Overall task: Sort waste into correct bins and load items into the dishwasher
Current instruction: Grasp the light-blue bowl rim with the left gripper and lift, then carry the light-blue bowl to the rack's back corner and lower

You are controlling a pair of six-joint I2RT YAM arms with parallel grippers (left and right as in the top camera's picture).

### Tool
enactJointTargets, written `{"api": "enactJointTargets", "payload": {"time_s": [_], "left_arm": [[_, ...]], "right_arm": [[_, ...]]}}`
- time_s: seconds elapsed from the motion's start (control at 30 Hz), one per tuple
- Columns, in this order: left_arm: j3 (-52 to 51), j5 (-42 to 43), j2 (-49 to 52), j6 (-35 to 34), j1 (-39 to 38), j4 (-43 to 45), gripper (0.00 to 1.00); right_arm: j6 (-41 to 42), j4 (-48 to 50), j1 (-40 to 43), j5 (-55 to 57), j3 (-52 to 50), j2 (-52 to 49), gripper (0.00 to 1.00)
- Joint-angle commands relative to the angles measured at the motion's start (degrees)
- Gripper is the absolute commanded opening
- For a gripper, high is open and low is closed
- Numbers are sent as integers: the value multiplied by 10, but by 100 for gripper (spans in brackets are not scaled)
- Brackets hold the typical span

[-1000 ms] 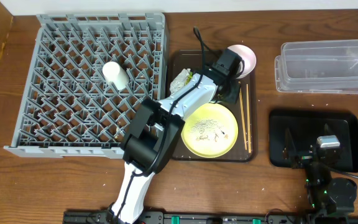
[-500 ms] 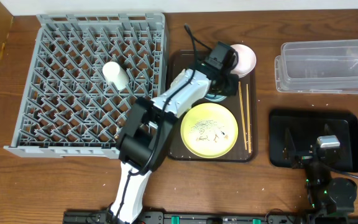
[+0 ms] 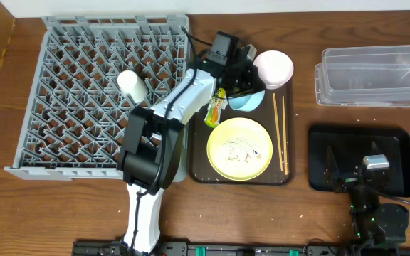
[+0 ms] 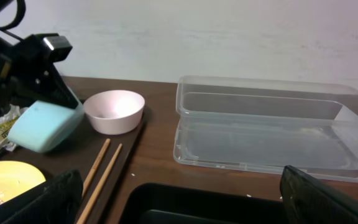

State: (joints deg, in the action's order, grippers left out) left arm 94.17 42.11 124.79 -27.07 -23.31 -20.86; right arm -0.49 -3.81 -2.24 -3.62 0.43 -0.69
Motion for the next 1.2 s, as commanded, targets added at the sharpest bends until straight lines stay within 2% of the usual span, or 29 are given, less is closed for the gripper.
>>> {"api": "enactJointTargets", "payload": {"time_s": [0.0,0.37,0.57,0.73,1.03,1.17], "left_arm": [[-9,69,-11,-38,12,13,7],[-9,160,-14,-124,55,87,8],[-9,204,-14,-156,85,92,7],[-9,259,-14,-211,105,130,7],[-9,339,-14,-382,137,313,8],[-9,355,-14,-497,158,454,7]], "right_arm": [[-4,-2,-6,2,-1,3,99],[-4,-2,-6,2,-1,3,99],[-4,-2,-6,2,-1,3,99],[-4,-2,-6,2,-1,3,99],[-4,-2,-6,2,-1,3,99],[-4,-2,-6,2,-1,3,99]]}}
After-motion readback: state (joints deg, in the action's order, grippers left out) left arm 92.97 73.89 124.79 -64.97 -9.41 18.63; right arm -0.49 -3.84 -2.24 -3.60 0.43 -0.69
